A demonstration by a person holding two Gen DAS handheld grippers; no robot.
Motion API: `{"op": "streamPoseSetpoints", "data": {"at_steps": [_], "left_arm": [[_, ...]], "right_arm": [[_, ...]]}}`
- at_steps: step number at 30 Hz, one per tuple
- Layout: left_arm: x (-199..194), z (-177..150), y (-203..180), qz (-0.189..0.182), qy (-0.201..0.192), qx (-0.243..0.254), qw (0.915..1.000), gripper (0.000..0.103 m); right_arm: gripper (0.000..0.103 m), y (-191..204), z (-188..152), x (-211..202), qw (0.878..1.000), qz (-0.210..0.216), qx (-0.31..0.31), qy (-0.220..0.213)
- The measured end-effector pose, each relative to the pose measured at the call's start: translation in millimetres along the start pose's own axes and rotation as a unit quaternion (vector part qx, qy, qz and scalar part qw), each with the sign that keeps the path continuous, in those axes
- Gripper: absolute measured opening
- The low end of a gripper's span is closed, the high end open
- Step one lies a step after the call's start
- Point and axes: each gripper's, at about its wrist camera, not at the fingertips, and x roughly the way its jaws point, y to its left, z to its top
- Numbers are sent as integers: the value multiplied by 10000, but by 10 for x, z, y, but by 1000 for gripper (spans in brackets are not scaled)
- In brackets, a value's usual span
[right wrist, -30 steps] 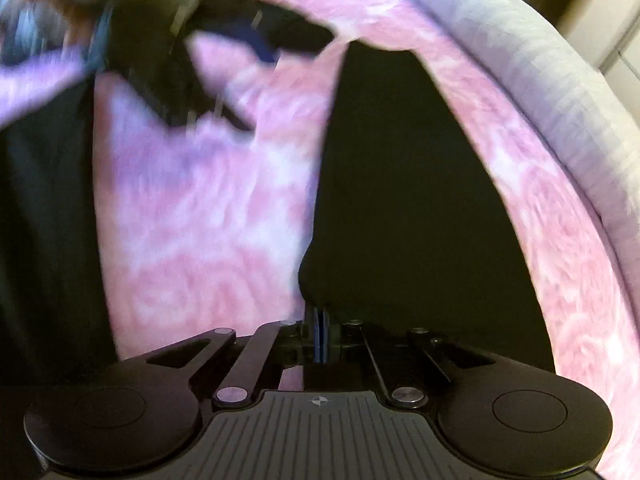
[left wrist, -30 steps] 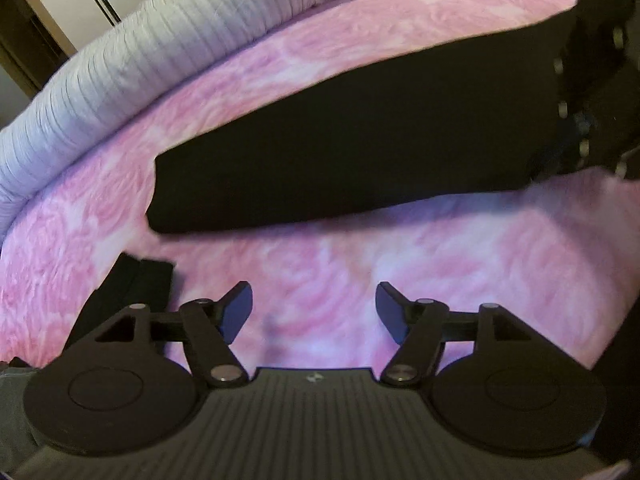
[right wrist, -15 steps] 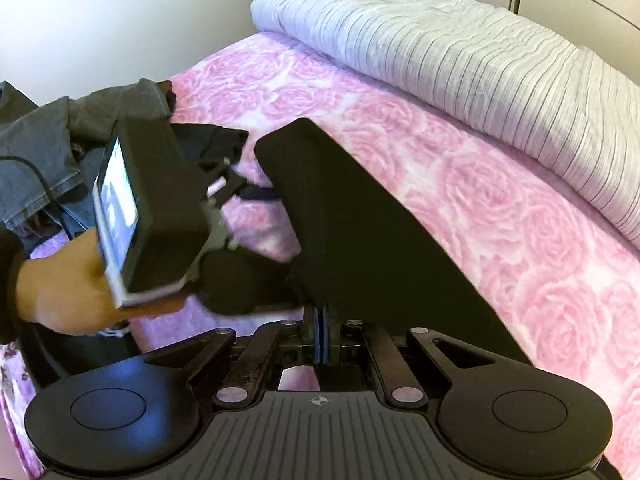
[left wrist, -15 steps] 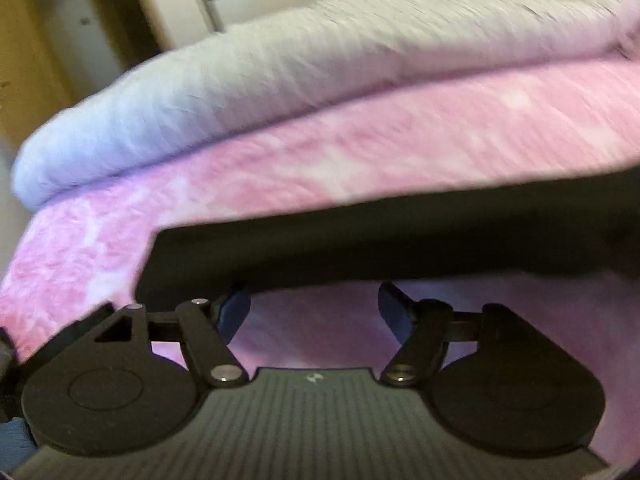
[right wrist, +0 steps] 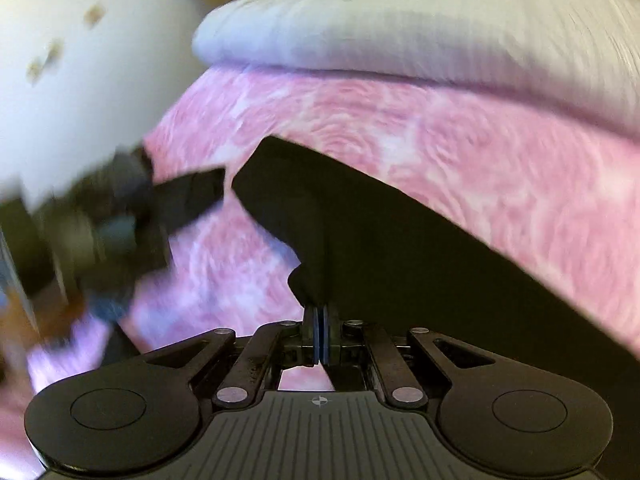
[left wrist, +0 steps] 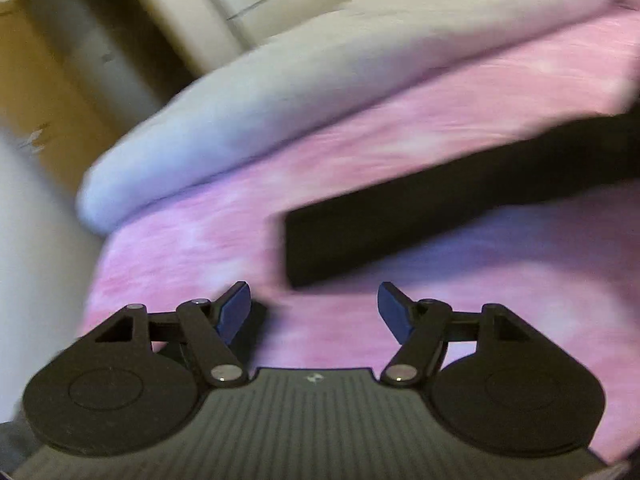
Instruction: Fold clothes
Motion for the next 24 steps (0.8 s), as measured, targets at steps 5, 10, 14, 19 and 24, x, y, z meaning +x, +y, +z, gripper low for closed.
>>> {"op": "streamPoseSetpoints", "data": {"at_steps": [5, 10, 14, 19, 24], "left_arm": [[-68, 231, -759, -385, -486, -263, 9977, 68], [78, 453, -943, 349, -983, -438, 9936, 68], [186, 479, -713, 910, -1291, -130, 9874, 74], [219, 414, -330, 527, -1415, 495, 9873, 56], [-88, 222, -244, 536, -1358, 1583, 9765, 44]], "right_arm": [[1, -153, 101, -113, 9986, 306, 422, 101], [1, -183, 184, -141, 9985, 379, 315, 230], [1, -145, 212, -103, 9991, 330, 43, 275], [1, -73, 190, -83, 9991, 339, -92, 224], [2, 88, 146, -69, 9982, 102, -560, 191]]}}
